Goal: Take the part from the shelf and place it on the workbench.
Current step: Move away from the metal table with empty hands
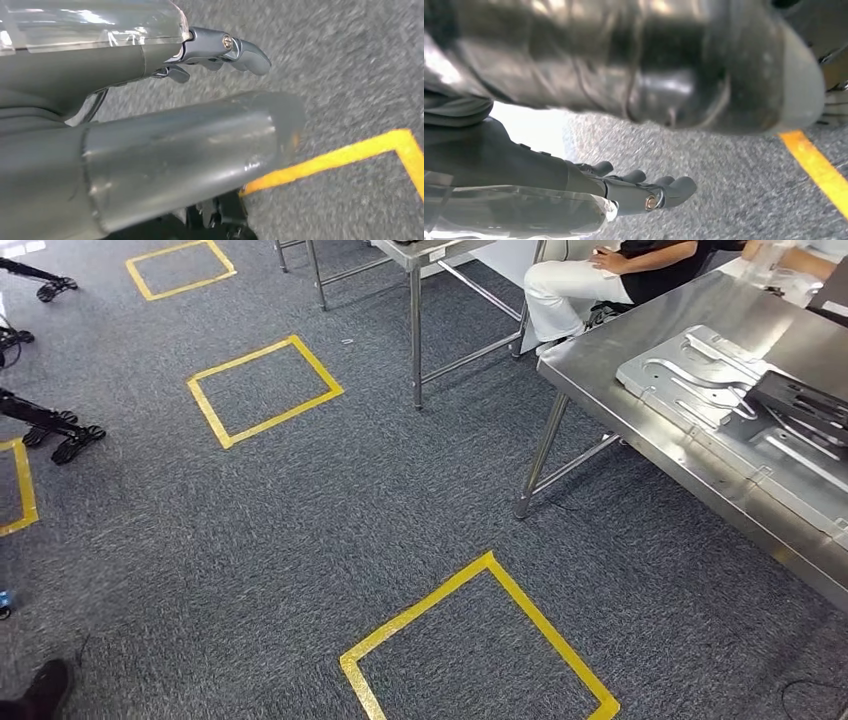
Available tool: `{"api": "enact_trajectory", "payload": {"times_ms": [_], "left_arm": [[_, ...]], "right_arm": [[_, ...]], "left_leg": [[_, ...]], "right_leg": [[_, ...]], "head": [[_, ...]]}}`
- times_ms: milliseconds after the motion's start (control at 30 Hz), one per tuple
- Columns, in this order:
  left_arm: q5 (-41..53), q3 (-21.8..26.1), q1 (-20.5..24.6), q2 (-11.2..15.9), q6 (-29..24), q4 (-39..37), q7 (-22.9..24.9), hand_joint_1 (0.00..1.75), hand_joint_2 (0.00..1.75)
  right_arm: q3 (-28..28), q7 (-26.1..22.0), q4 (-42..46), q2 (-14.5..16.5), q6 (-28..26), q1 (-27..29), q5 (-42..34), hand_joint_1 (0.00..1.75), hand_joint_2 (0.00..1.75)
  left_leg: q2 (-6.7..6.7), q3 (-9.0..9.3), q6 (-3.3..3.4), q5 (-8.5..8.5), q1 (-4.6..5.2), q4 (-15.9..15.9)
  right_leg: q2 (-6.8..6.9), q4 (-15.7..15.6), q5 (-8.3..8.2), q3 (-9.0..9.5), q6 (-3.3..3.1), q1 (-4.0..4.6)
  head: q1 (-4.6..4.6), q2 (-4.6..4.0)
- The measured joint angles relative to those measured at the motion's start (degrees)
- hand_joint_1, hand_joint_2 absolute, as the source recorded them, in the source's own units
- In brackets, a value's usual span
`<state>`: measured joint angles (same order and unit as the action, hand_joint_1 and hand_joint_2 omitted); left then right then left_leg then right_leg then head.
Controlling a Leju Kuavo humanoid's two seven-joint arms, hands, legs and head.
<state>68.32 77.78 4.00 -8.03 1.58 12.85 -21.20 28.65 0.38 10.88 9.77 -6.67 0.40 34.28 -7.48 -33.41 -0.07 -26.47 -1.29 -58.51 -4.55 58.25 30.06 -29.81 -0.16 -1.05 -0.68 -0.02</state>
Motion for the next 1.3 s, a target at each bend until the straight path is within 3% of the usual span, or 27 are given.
{"api": "enact_trajectory", "payload": {"times_ms": [67,133,200,233,267,333,400,433,500,567,600,667,700,733,767,800,867,900,967,1033,1100,1167,1233,1267,1300], "left_arm": [[-0.1,0.0,-0.1,0.0,-0.1,0.0,0.1,0.0,0.0],[-0.1,0.0,-0.1,0.0,-0.2,0.0,0.1,0.0,0.0],[-0.1,0.0,0.0,0.0,-0.2,0.0,0.1,0.0,0.0],[-0.1,0.0,0.0,0.0,-0.3,0.0,0.1,0.0,0.0],[0.0,0.0,-0.1,0.0,-0.3,0.0,0.1,0.0,0.0],[0.0,0.0,-0.3,0.0,-0.5,0.0,0.0,0.0,0.0],[0.1,0.0,-0.2,0.0,-0.6,0.0,-0.6,0.0,0.0],[0.1,0.0,-0.1,0.0,-0.6,0.0,-0.9,0.0,0.0],[0.2,0.0,-0.2,0.0,-0.5,0.0,-1.3,0.0,0.0],[0.2,0.0,-0.3,-0.1,-0.4,0.0,-1.4,0.0,0.0],[0.2,0.0,-0.2,-0.1,-0.4,0.0,-1.4,0.0,0.0],[0.2,0.0,0.0,-0.2,-0.4,0.0,-1.5,0.0,0.0],[0.3,0.0,0.1,-0.2,-0.4,0.0,-1.5,0.0,0.0],[0.3,0.0,0.1,-0.2,-0.4,0.0,-1.5,0.0,0.0],[0.3,0.0,0.1,-0.2,-0.4,0.0,-1.5,0.0,0.0],[0.3,0.0,0.1,-0.2,-0.5,0.0,-1.5,0.0,0.0],[0.3,0.0,0.0,-0.2,-0.5,0.0,-1.5,0.0,0.0],[0.3,0.0,0.1,-0.3,-0.5,0.0,-1.6,0.0,0.0],[0.5,0.0,0.1,-0.4,-0.6,0.0,-1.7,0.0,0.0],[0.6,0.0,0.0,-0.4,-0.7,0.0,-1.8,0.0,0.0],[0.6,0.0,-0.1,-0.4,-0.7,0.0,-1.9,0.0,0.0],[0.6,0.0,0.0,-0.4,-0.8,0.0,-2.0,0.0,0.0],[0.6,0.0,0.1,-0.4,-0.7,0.0,-2.0,0.0,0.0],[0.6,0.0,0.0,-0.4,-0.8,0.0,-2.0,0.0,0.0],[0.6,0.0,0.0,-0.4,-0.8,0.0,-2.0,0.0,0.0]], "right_arm": [[0.0,0.1,0.0,0.0,0.1,0.0,0.3,0.0,0.0],[0.0,0.1,0.0,0.1,0.1,0.1,0.4,0.0,0.0],[0.0,0.2,0.0,0.1,0.3,0.2,0.5,0.0,0.0],[0.0,0.2,0.0,0.1,0.4,0.2,0.5,0.0,0.0],[0.0,0.3,0.0,0.1,0.4,0.2,0.5,0.0,0.0],[0.0,0.4,0.0,0.1,0.5,0.0,0.5,0.0,0.0],[0.0,0.2,0.0,0.1,0.5,-0.1,0.5,0.0,0.0],[0.0,0.1,0.0,0.1,0.5,-0.2,0.5,0.0,0.0],[0.0,0.0,0.0,0.1,0.5,-0.7,0.5,0.0,0.0],[0.0,-0.1,0.0,0.1,0.5,-1.1,0.6,0.0,0.0],[0.0,-0.1,0.0,0.1,0.4,-1.1,0.6,0.0,0.0],[0.0,-0.2,0.0,0.1,0.3,-1.0,0.7,0.0,0.0],[0.0,-0.2,0.0,0.1,0.3,-0.9,0.8,0.0,0.0],[0.0,-0.2,0.0,0.1,0.3,-0.9,0.8,0.0,0.0],[0.0,-0.2,0.0,0.1,0.3,-0.9,0.9,0.0,0.0],[0.0,-0.2,0.0,0.1,0.3,-0.8,0.9,0.0,0.0],[0.1,-0.2,0.0,0.1,0.3,-0.7,1.0,0.0,0.0],[0.1,-0.2,0.0,0.1,0.3,-0.7,1.0,0.0,0.0],[0.1,-0.2,0.0,0.1,0.4,-0.8,1.1,0.0,0.0],[0.2,-0.2,0.0,0.2,0.4,-1.1,1.1,0.0,0.0],[0.3,-0.2,0.0,0.2,0.5,-1.1,1.1,0.0,0.0],[0.3,-0.2,0.0,0.3,0.5,-0.9,1.1,0.0,0.0],[0.4,-0.2,0.0,0.3,0.5,-0.8,1.1,0.0,0.0],[0.4,-0.2,0.0,0.3,0.5,-0.8,1.1,0.0,0.0],[0.4,-0.2,0.0,0.3,0.5,-0.8,1.1,0.0,0.0]], "left_leg": [[1.69,-0.84,-0.57,-0.94,0.06,-1.4],[5.19,-3.43,-0.94,-4.16,0.12,-6.8],[6.64,-6.44,-1.39,-7.1,-0.01,-13.5],[6.92,-6.9,-1.57,-7.29,-0.07,-14.9],[7.15,-6.29,-1.66,-6.51,-0.11,-14.2],[8.65,-2.16,-1.57,-3.3,-0.1,-7.4],[10.44,1.35,-0.94,-1.45,0.27,-1.1],[10.87,1.92,-0.55,-1.33,0.48,0.1],[10.01,1.6,0.24,-1.25,0.7,0.4],[9.15,1.69,1.04,-0.86,0.58,0.9],[8.67,1.8,1.43,-0.61,0.46,1.2],[7.65,1.69,1.94,-0.32,0.52,1.3],[6.99,1.58,2.05,-0.26,0.62,1.3],[6.26,1.53,2.11,-0.23,0.71,1.2],[5.46,1.5,2.12,-0.23,0.77,1.1],[4.62,1.5,2.1,-0.25,0.8,0.9],[3.13,1.37,1.9,-0.36,0.83,0.5],[2.45,1.14,1.66,-0.42,0.83,0.3],[1.35,0.61,0.94,-0.37,0.7,0.0],[0.69,0.25,0.16,-0.22,0.46,0.0],[2.62,-0.86,-0.32,-1.67,0.53,-2.2],[5.56,-3.81,-0.68,-5.21,0.53,-8.4],[6.67,-6.73,-1.14,-7.64,0.27,-14.6],[6.94,-6.91,-1.34,-7.35,0.1,-15.2],[7.27,-5.93,-1.5,-6.05,-0.07,-13.6]], "right_leg": [[1.77,-0.8,-0.42,0.43,-0.68,-0.2],[3.75,-1.3,-0.6,0.68,-1.18,-0.12],[5.71,-1.3,-0.51,0.63,-1.35,0.11],[6.61,-1.2,-0.45,0.62,-1.35,0.18],[7.42,-1.2,-0.38,0.64,-1.3,0.2],[8.74,-1.1,-0.15,0.83,-1.0,0.23],[9.86,-0.8,0.18,0.99,-0.42,0.5],[10.31,-0.7,0.28,1.05,-0.13,0.63],[11.07,-0.8,0.3,1.21,0.42,0.69],[9.62,0.2,1.29,1.07,0.99,0.44],[8.17,2.1,2.68,0.28,1.17,0.32],[5.45,9.0,6.43,-2.97,1.28,0.23],[5.02,12.5,7.73,-4.74,1.29,0.24],[4.85,14.5,7.93,-5.86,1.28,0.24],[4.75,14.5,6.95,-6.06,1.22,0.24],[4.54,12.5,5.01,-5.3,1.09,0.24],[2.64,5.5,1.02,-2.4,0.61,0.23],[1.46,2.8,0.02,-1.35,0.38,0.24],[0.17,0.8,-0.1,-0.71,0.0,0.44],[1.4,0.2,-0.41,-0.44,-0.61,0.51],[2.94,-0.7,-0.84,0.02,-1.48,0.33],[4.59,-1.0,-0.93,0.17,-1.99,0.4],[6.29,-1.0,-0.79,0.13,-2.06,0.54],[7.07,-0.9,-0.68,0.16,-1.97,0.55],[7.8,-0.9,-0.52,0.25,-1.8,0.5]], "head": [[-0.07,0.0],[-0.18,0.0],[-0.23,0.01],[-0.24,0.01],[-0.24,0.01],[-0.25,0.0],[-0.22,0.01],[-0.19,0.01],[-0.15,0.01],[-0.15,0.01],[-0.13,0.01],[-0.09,0.0],[-0.1,0.0],[-0.1,0.01],[-0.1,0.01],[-0.1,0.01],[-0.1,0.01],[-0.11,0.0],[-0.12,0.0],[-0.12,0.01],[-0.17,0.01],[-0.23,0.01],[-0.25,0.01],[-0.25,0.01],[-0.26,0.0]]}}
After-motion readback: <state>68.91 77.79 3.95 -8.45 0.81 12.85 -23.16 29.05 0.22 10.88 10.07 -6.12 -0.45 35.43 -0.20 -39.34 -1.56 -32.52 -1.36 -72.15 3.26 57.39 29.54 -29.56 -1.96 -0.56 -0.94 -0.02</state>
